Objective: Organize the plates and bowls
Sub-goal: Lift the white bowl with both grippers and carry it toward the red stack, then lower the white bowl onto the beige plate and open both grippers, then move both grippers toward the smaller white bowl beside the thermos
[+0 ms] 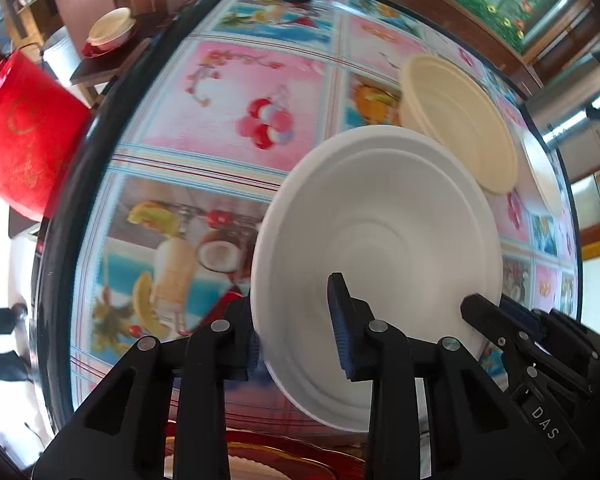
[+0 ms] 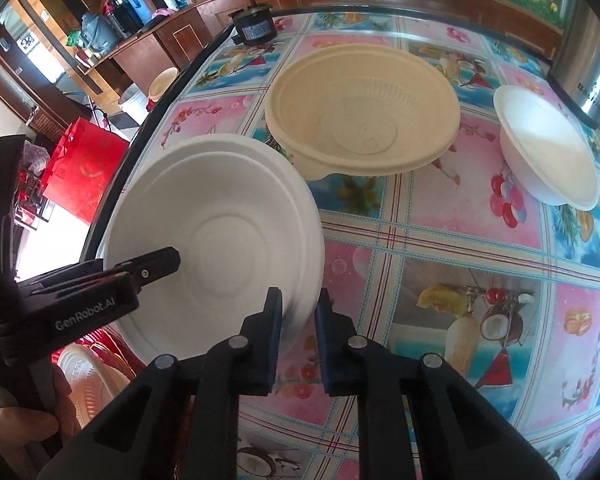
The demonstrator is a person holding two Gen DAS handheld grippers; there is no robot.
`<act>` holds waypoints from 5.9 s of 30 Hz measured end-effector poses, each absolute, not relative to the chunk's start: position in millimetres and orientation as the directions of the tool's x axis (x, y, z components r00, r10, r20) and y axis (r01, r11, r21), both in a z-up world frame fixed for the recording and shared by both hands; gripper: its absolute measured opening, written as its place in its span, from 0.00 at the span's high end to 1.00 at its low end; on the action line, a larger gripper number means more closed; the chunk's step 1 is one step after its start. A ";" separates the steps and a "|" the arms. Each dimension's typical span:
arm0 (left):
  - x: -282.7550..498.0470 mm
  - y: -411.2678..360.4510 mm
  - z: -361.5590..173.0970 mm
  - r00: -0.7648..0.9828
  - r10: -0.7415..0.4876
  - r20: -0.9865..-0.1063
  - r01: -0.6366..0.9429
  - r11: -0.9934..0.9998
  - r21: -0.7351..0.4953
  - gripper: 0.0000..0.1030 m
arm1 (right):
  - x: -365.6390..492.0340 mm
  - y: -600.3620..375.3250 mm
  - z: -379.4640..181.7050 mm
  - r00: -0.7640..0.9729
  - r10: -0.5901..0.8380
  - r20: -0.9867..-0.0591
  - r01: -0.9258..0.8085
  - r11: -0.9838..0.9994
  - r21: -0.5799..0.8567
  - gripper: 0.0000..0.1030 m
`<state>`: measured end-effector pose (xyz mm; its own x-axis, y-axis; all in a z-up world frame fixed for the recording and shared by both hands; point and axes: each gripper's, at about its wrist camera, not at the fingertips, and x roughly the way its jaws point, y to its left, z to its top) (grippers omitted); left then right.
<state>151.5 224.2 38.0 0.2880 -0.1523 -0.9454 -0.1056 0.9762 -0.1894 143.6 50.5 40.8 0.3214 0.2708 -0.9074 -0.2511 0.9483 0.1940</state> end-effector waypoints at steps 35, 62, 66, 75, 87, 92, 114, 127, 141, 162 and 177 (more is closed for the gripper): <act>111.6 123.3 59.6 0.315 -0.191 -0.930 0.023 0.981 -0.193 0.71 | 108.8 -32.0 66.7 0.376 0.157 -0.913 -0.205 0.975 0.083 0.86; 64.3 100.2 75.3 0.342 -0.166 -0.925 0.011 0.985 -0.173 0.71 | 72.8 -55.0 78.3 0.392 0.201 -0.898 -0.266 0.959 0.098 0.86; 59.7 102.8 80.4 0.352 -0.146 -0.925 0.005 0.988 -0.154 0.71 | 67.9 -52.2 83.5 0.402 0.215 -0.890 -0.284 0.953 0.102 0.86; 50.2 110.7 87.7 0.365 -0.116 -0.924 -0.014 0.991 -0.130 0.71 | 63.1 -43.8 88.3 0.405 0.242 -0.882 -0.312 0.943 0.115 0.86; 35.4 128.5 94.7 0.372 -0.088 -0.924 -0.046 0.993 -0.113 0.71 | 53.2 -26.7 97.2 0.407 0.276 -0.871 -0.355 0.926 0.128 0.86; 29.1 138.1 98.5 0.375 -0.081 -0.923 -0.061 0.992 -0.112 0.71 | 50.9 -18.8 99.0 0.406 0.290 -0.867 -0.369 0.920 0.135 0.86; -29.3 232.0 116.2 0.386 0.019 -0.922 -0.238 0.968 -0.080 0.71 | 33.1 73.4 104.3 0.318 0.387 -0.865 -0.551 0.818 0.164 0.86; -63.1 270.6 100.9 0.362 0.068 -0.930 -0.326 0.943 -0.058 0.71 | 13.2 125.5 85.7 0.253 0.387 -0.887 -0.627 0.764 0.155 0.85; -68.8 277.8 86.0 0.336 0.085 -0.938 -0.338 0.940 -0.035 0.71 | 8.0 135.2 72.3 0.225 0.372 -0.901 -0.625 0.764 0.160 0.83; -41.5 248.4 131.9 0.445 0.067 -0.893 -0.292 0.953 -0.074 0.38 | 39.0 62.3 86.0 0.311 0.348 -0.884 -0.464 0.868 0.179 0.48; 11.0 139.4 131.4 0.434 -0.093 -0.896 -0.051 0.991 -0.127 0.37 | 54.0 -27.0 87.7 0.375 0.278 -0.884 -0.273 0.945 0.182 0.41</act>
